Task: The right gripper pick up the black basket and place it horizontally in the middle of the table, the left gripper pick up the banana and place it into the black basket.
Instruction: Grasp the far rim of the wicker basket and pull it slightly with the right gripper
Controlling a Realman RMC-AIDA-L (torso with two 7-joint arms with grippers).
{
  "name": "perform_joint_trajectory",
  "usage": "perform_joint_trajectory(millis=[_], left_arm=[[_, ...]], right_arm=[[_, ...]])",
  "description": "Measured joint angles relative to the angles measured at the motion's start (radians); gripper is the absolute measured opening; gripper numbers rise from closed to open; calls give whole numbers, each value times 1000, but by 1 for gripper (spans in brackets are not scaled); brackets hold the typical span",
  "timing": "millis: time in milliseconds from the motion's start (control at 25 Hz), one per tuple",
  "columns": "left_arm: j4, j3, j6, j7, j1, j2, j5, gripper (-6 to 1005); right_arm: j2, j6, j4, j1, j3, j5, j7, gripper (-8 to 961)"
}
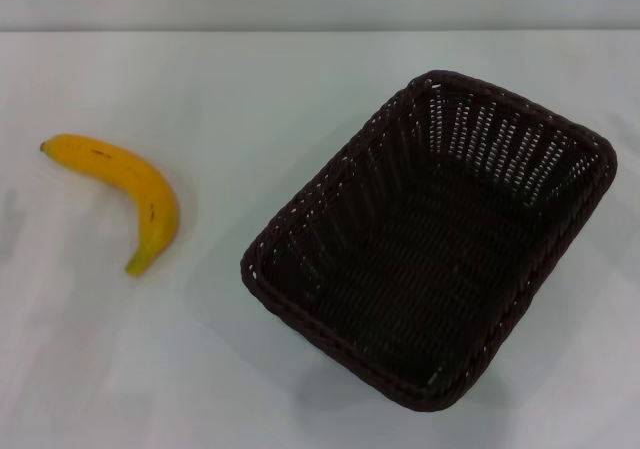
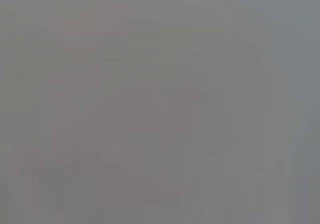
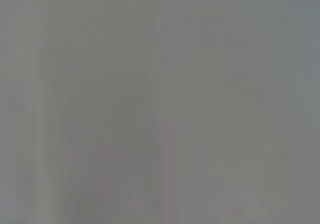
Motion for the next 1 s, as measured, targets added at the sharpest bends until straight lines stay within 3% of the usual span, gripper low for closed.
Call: perform_joint_trajectory(millis=[280, 520, 720, 1000], left_arm=[[45, 2, -4, -2, 32, 1, 12, 879], [84, 2, -8, -17, 36, 2, 38, 880], [98, 1, -10, -19, 42, 2, 40, 880], [122, 2, -11, -18, 41, 4, 51, 880]], right_arm=[[-13, 81, -327, 147, -54, -456, 498, 663], [-33, 236, -503, 283, -131, -735, 809, 666], [-58, 401, -429, 479, -146, -903, 952, 667], [-55, 434, -211, 671, -175, -1104, 975, 670]])
